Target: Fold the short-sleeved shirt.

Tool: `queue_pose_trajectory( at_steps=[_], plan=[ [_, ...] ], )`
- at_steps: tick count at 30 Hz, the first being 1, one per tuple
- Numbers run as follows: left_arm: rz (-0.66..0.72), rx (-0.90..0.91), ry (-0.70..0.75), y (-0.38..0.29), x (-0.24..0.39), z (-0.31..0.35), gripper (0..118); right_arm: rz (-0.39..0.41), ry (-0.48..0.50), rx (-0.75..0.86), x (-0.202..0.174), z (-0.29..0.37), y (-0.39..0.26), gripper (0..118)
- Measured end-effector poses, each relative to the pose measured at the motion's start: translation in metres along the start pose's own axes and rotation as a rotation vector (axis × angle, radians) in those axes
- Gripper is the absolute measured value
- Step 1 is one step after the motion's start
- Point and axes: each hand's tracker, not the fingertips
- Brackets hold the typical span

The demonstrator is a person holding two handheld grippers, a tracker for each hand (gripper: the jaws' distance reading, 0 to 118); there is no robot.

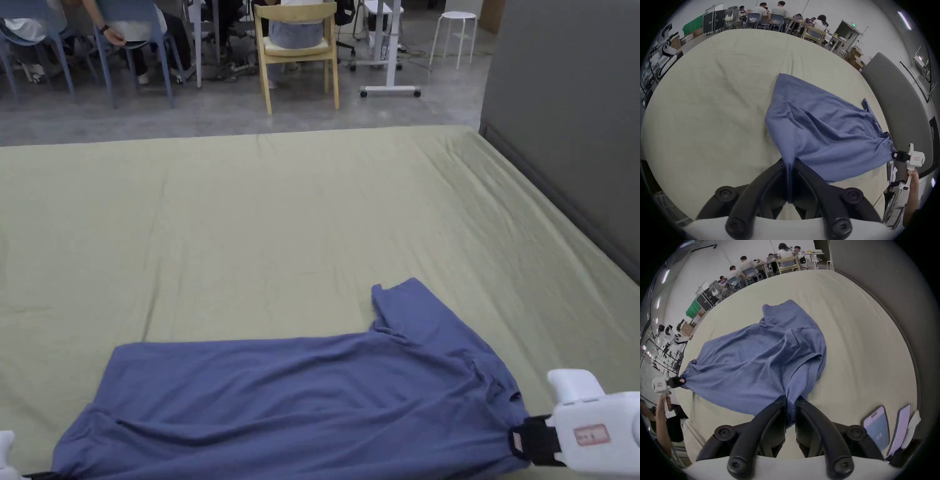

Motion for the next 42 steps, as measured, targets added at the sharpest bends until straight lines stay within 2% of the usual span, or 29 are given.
queue_pose_trajectory(
  at_steps=[4, 7, 9, 15, 17, 18, 19, 20, 21, 22, 25, 27, 28, 29, 30, 31, 32, 33, 35, 36, 37, 38, 39, 40, 42],
  plan=[
    [0.003, -0.05, 0.014, -0.03, -0.006, 0.002, 3, 0.031, -0.041, -0.046, -0.003, -0.007, -0.027, 11],
    [-0.014, -0.095, 0.05, -0.044, -0.008, -0.016, 3, 0.019, -0.058, -0.066, 0.0, -0.029, -0.031, 11],
    [-0.026, -0.115, 0.071, -0.047, -0.009, -0.032, 3, 0.041, -0.094, -0.086, 0.001, -0.045, -0.031, 11],
    [0.001, -0.122, 0.098, -0.049, -0.014, -0.052, 3, 0.046, -0.101, -0.109, 0.004, -0.069, -0.035, 11],
    [0.005, -0.108, 0.096, -0.051, -0.014, -0.046, 3, 0.057, -0.089, -0.107, 0.007, -0.064, -0.034, 16],
    [0.028, -0.096, 0.092, -0.051, -0.014, -0.041, 8, 0.052, -0.072, -0.107, 0.01, -0.06, -0.032, 27],
    [0.058, -0.063, 0.099, -0.048, -0.014, -0.03, 28, 0.02, -0.059, -0.097, 0.01, -0.049, -0.029, 50],
    [0.071, -0.024, 0.11, -0.046, -0.012, -0.02, 75, -0.029, -0.03, -0.071, 0.01, -0.036, -0.025, 85],
    [0.071, 0.021, 0.097, -0.044, -0.009, -0.01, 118, -0.035, -0.03, -0.022, 0.009, -0.023, -0.021, 118],
    [0.046, 0.164, 0.048, -0.04, -0.004, 0.01, 118, -0.046, 0.025, 0.108, 0.004, 0.0, -0.018, 118],
    [0.096, 0.224, -0.035, -0.019, 0.01, 0.032, 118, -0.102, 0.065, 0.235, -0.003, 0.037, 0.01, 118],
    [0.081, 0.171, -0.103, -0.004, 0.021, 0.033, 118, -0.127, 0.11, 0.272, -0.015, 0.044, 0.023, 118],
    [0.043, 0.149, -0.111, 0.004, 0.035, 0.03, 115, -0.103, 0.121, 0.271, -0.022, 0.043, 0.028, 111],
    [-0.015, 0.148, -0.07, 0.01, 0.047, 0.025, 92, -0.059, 0.07, 0.269, -0.033, 0.039, 0.032, 85],
    [-0.072, 0.148, -0.015, 0.014, 0.06, 0.019, 13, 0.003, 0.008, 0.264, -0.044, 0.034, 0.035, 3],
    [-0.13, 0.132, 0.046, 0.019, 0.072, 0.008, 0, 0.067, -0.043, 0.23, -0.048, 0.016, 0.037, 2],
    [-0.153, 0.139, 0.075, 0.028, 0.068, -0.005, 0, 0.082, -0.058, 0.227, -0.055, 0.008, 0.034, 2],
    [-0.119, 0.099, 0.014, 0.036, 0.068, -0.016, 0, 0.092, -0.011, 0.211, -0.06, 0.003, 0.033, 2],
    [-0.069, 0.09, -0.053, 0.063, 0.062, -0.038, 0, 0.036, 0.117, 0.199, -0.062, -0.005, 0.026, 2],
    [-0.052, 0.093, -0.043, 0.074, 0.057, -0.051, 33, 0.031, 0.129, 0.198, -0.062, -0.007, 0.022, 2],
    [-0.12, 0.151, 0.076, 0.091, 0.052, -0.059, 91, 0.038, 0.117, 0.2, -0.061, -0.008, 0.018, 2],
    [-0.144, 0.169, 0.124, 0.105, 0.051, -0.072, 118, 0.039, 0.118, 0.199, -0.06, -0.008, 0.015, 2],
    [-0.145, 0.131, 0.15, 0.117, 0.049, -0.085, 118, 0.052, 0.11, 0.192, -0.063, -0.008, 0.012, 2],
    [-0.131, 0.194, 0.157, 0.127, 0.045, -0.086, 118, 0.05, 0.126, 0.181, -0.059, -0.008, 0.009, 2],
    [-0.145, 0.099, 0.22, 0.15, 0.04, -0.109, 118, 0.039, 0.136, 0.172, -0.05, -0.007, 0.005, 2]
  ],
)
